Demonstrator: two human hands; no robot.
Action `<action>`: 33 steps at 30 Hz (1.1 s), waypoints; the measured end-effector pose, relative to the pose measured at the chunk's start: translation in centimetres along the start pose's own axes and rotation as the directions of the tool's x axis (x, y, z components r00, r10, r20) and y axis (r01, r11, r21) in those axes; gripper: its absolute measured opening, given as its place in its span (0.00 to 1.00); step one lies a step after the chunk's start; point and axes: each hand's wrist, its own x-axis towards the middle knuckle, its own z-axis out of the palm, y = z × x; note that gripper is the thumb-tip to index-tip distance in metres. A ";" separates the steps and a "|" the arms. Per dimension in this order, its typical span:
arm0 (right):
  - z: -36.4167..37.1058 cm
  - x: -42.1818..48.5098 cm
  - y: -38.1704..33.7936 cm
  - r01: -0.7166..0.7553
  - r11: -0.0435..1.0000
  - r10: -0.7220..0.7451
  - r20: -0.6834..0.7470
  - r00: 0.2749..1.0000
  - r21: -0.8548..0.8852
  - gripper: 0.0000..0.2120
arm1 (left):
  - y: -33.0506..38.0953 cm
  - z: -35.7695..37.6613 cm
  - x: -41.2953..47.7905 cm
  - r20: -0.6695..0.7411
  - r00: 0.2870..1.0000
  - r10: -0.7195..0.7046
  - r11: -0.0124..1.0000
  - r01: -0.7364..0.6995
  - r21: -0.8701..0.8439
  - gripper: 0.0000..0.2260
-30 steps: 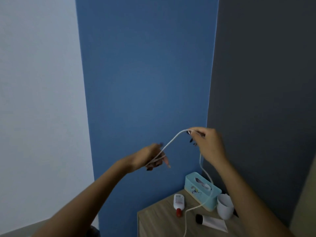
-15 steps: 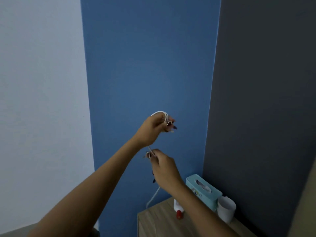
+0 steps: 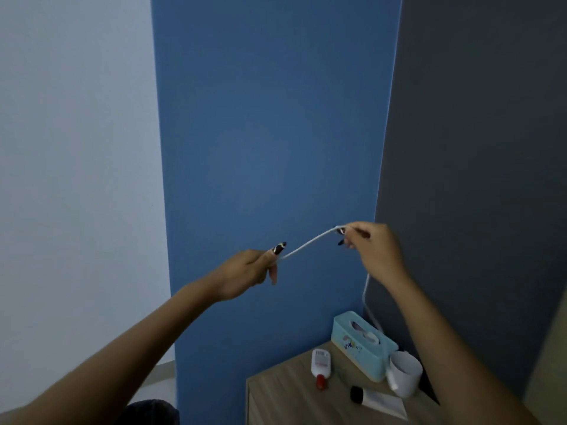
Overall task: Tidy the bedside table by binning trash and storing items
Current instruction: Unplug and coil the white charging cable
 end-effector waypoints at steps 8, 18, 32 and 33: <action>6.1 -0.8 0.7 -0.219 0.975 0.217 0.053 0.975 0.043 0.17 | 4.8 4.5 -0.5 -0.033 0.993 0.110 0.627 -0.095 -0.773 0.15; 10.8 -5.6 -4.0 -0.075 0.997 0.073 0.462 0.884 -0.013 0.11 | 1.9 0.6 4.5 -0.444 0.875 0.193 0.967 -0.246 -0.064 0.08; 0.5 -1.6 -5.9 0.137 0.935 -0.009 0.364 0.931 -0.328 0.10 | -4.2 1.8 0.8 -0.155 0.986 0.055 0.991 -0.036 0.127 0.14; 0.2 -0.8 -5.4 0.148 0.933 -0.038 0.318 0.947 -0.329 0.10 | -3.1 2.3 0.2 -0.162 0.987 0.007 0.999 -0.014 -0.042 0.17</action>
